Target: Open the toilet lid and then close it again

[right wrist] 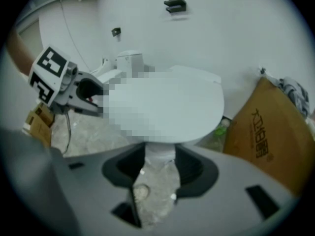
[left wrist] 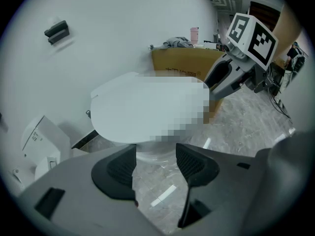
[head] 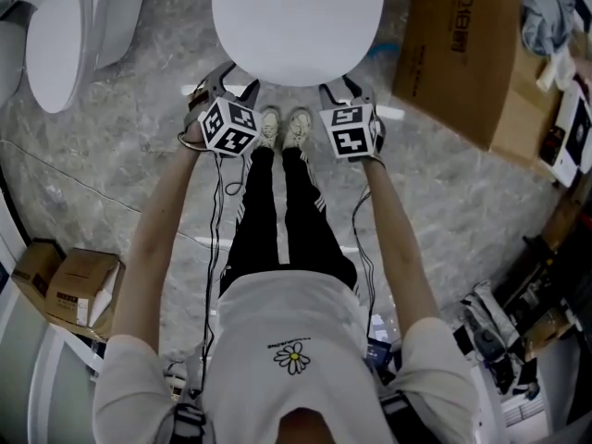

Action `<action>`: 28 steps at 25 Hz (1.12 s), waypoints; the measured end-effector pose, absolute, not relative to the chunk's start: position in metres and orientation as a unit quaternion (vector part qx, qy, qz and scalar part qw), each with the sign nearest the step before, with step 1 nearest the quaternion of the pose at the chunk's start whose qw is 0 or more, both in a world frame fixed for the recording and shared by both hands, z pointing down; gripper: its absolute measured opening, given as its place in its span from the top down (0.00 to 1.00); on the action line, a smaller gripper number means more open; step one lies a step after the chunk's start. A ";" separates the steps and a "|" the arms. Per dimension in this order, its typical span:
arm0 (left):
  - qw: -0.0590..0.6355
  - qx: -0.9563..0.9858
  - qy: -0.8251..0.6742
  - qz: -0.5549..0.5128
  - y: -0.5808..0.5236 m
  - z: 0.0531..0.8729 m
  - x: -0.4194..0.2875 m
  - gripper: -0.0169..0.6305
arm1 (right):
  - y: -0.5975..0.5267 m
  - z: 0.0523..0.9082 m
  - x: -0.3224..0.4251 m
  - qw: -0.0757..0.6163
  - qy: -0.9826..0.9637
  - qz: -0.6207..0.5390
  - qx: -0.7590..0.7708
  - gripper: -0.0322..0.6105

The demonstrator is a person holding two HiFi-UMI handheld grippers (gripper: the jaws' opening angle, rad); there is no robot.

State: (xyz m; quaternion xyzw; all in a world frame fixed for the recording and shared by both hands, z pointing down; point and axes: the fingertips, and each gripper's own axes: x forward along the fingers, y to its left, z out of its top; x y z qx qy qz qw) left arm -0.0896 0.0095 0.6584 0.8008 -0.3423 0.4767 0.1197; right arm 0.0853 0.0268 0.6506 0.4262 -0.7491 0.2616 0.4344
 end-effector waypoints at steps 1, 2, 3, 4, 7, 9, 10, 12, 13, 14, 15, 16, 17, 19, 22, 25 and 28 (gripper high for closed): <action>0.121 0.800 -0.341 0.479 0.011 0.664 -0.091 0.57 | 0.028 0.656 0.084 0.435 -0.748 0.263 0.426 0.62; 0.122 0.799 -0.340 0.480 0.012 0.669 -0.092 0.57 | 0.029 0.661 0.083 0.436 -0.747 0.265 0.427 0.62; 0.123 0.799 -0.339 0.482 0.013 0.674 -0.093 0.57 | 0.030 0.667 0.082 0.436 -0.746 0.266 0.427 0.62; 0.124 0.798 -0.339 0.483 0.013 0.680 -0.094 0.57 | 0.030 0.672 0.081 0.437 -0.745 0.267 0.427 0.62; 0.132 0.797 -0.338 0.484 0.015 0.697 -0.093 0.57 | 0.032 0.689 0.082 0.438 -0.739 0.275 0.431 0.63; 0.140 0.795 -0.339 0.484 0.016 0.709 -0.093 0.57 | 0.033 0.701 0.082 0.439 -0.734 0.283 0.434 0.64; 0.144 0.794 -0.339 0.484 0.017 0.715 -0.094 0.57 | 0.034 0.707 0.082 0.440 -0.732 0.285 0.435 0.64; 0.152 0.791 -0.339 0.486 0.018 0.728 -0.095 0.57 | 0.035 0.720 0.081 0.443 -0.728 0.289 0.435 0.64; 0.155 0.790 -0.338 0.487 0.019 0.733 -0.095 0.57 | 0.035 0.725 0.080 0.444 -0.727 0.291 0.435 0.64; 0.157 0.790 -0.337 0.488 0.019 0.738 -0.095 0.57 | 0.036 0.729 0.080 0.445 -0.727 0.292 0.435 0.64; 0.158 0.789 -0.336 0.489 0.019 0.741 -0.095 0.57 | 0.036 0.733 0.080 0.445 -0.726 0.292 0.435 0.64; 0.157 0.789 -0.336 0.489 0.019 0.745 -0.095 0.57 | 0.035 0.736 0.080 0.445 -0.727 0.293 0.434 0.64; 0.157 0.789 -0.335 0.490 0.018 0.748 -0.094 0.57 | 0.035 0.739 0.080 0.445 -0.727 0.293 0.434 0.64; 0.159 0.788 -0.336 0.491 0.018 0.753 -0.094 0.57 | 0.034 0.744 0.081 0.447 -0.726 0.292 0.433 0.65; 0.162 0.787 -0.338 0.489 0.018 0.759 -0.093 0.57 | 0.035 0.748 0.081 0.447 -0.727 0.290 0.433 0.65; 0.158 0.789 -0.343 0.485 0.017 0.760 -0.094 0.57 | 0.033 0.748 0.080 0.443 -0.729 0.287 0.436 0.65; 0.163 0.787 -0.347 0.484 0.016 0.763 -0.093 0.57 | 0.033 0.749 0.080 0.441 -0.731 0.287 0.435 0.65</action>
